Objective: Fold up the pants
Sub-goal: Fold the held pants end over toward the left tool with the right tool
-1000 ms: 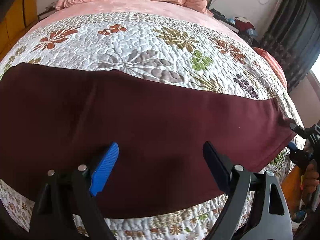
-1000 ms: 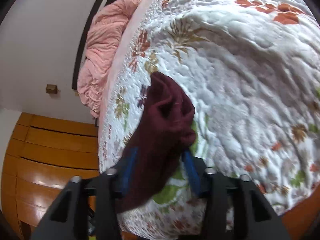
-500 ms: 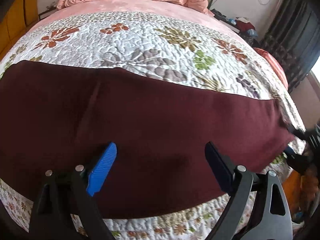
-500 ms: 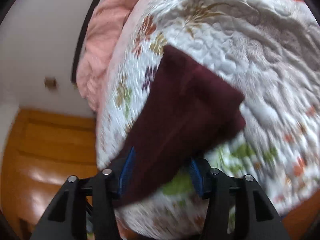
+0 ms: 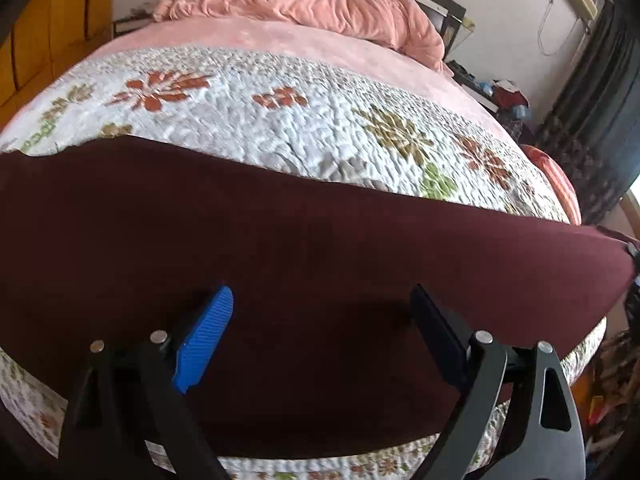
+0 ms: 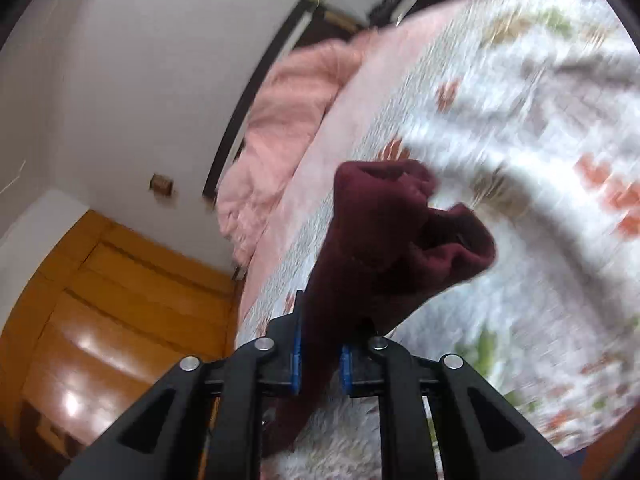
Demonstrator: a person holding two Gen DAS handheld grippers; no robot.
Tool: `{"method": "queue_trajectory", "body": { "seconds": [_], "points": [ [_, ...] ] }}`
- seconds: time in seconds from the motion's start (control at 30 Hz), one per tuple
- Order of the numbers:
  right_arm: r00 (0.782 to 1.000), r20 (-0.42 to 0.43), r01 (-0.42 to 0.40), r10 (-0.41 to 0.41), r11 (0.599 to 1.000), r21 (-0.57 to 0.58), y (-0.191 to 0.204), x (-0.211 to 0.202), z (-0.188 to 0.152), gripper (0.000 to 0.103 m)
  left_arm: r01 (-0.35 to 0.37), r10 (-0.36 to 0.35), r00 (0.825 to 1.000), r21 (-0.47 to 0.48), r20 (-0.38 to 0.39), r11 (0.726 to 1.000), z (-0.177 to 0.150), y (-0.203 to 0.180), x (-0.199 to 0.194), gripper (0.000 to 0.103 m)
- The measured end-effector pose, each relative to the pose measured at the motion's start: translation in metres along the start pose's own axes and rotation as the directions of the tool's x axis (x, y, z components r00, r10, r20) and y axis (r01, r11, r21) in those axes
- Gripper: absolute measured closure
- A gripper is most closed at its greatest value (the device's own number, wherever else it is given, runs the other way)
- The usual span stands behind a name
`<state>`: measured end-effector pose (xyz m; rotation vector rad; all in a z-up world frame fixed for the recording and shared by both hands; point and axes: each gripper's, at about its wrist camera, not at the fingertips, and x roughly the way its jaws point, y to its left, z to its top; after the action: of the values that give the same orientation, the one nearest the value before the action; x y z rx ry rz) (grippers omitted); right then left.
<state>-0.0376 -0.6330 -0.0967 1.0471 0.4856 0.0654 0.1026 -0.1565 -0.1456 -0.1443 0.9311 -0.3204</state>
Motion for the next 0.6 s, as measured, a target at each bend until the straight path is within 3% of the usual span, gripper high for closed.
{"method": "queue_trajectory", "body": {
  "seconds": [0.07,0.13,0.17,0.2,0.23,0.3,0.37,0.4,0.43,0.47,0.5,0.53,0.6],
  "points": [
    [0.991,0.009,0.13,-0.131,0.99,0.047,-0.026,-0.008,0.004,0.089,-0.037,0.038,0.998,0.025,-0.044,0.999,-0.004,0.002,0.013,0.012],
    [0.959,-0.079,0.278,-0.271,0.954,0.11,-0.065,0.001,0.0,0.089,-0.084,0.093,0.986,0.065,-0.138,0.994,-0.014,0.004,0.039,0.011],
    [0.933,-0.135,0.351,-0.334,0.927,0.135,-0.085,0.009,-0.007,0.089,-0.11,0.125,0.987,0.135,-0.104,0.985,-0.021,-0.001,0.043,0.009],
    [0.921,-0.157,0.379,-0.357,0.914,0.142,-0.096,0.012,-0.012,0.089,-0.133,0.148,0.986,0.179,-0.071,0.975,-0.025,-0.006,0.043,0.009],
    [0.927,-0.153,0.365,-0.343,0.918,0.153,-0.105,0.013,-0.016,0.089,-0.143,0.158,0.986,0.195,-0.061,0.97,-0.027,-0.009,0.042,0.009],
    [0.956,-0.119,0.289,-0.269,0.935,0.205,-0.111,0.006,-0.017,0.089,-0.104,0.116,0.99,0.141,-0.08,0.985,-0.022,-0.003,0.036,0.009],
    [0.963,-0.095,0.265,-0.251,0.945,0.193,-0.103,0.004,-0.015,0.088,-0.059,0.064,0.995,0.064,-0.073,0.996,-0.017,0.005,0.026,0.009],
    [0.958,-0.091,0.283,-0.271,0.945,0.166,-0.097,0.006,-0.014,0.088,-0.054,0.058,0.996,0.052,-0.07,0.997,-0.016,0.008,0.025,0.009],
    [0.94,-0.103,0.338,-0.326,0.932,0.13,-0.091,0.01,-0.013,0.088,-0.065,0.07,0.993,0.061,-0.091,0.996,-0.017,0.01,0.03,0.009],
    [0.917,-0.123,0.392,-0.379,0.914,0.105,-0.088,0.013,-0.013,0.088,-0.074,0.09,0.987,0.118,-0.135,0.99,-0.019,0.009,0.041,0.007],
    [0.9,-0.139,0.428,-0.413,0.898,0.101,-0.087,0.016,-0.012,0.088,-0.083,0.104,0.987,0.16,-0.124,0.984,-0.021,0.002,0.042,0.007],
    [0.898,-0.137,0.434,-0.419,0.893,0.115,-0.085,0.017,-0.011,0.088,-0.088,0.11,0.987,0.183,-0.119,0.979,-0.02,-0.001,0.04,0.007],
    [0.908,-0.102,0.414,-0.406,0.907,0.077,-0.064,0.013,-0.007,0.088,-0.038,0.056,0.989,0.13,-0.139,0.991,-0.016,0.004,0.034,0.007]
  ]
}}
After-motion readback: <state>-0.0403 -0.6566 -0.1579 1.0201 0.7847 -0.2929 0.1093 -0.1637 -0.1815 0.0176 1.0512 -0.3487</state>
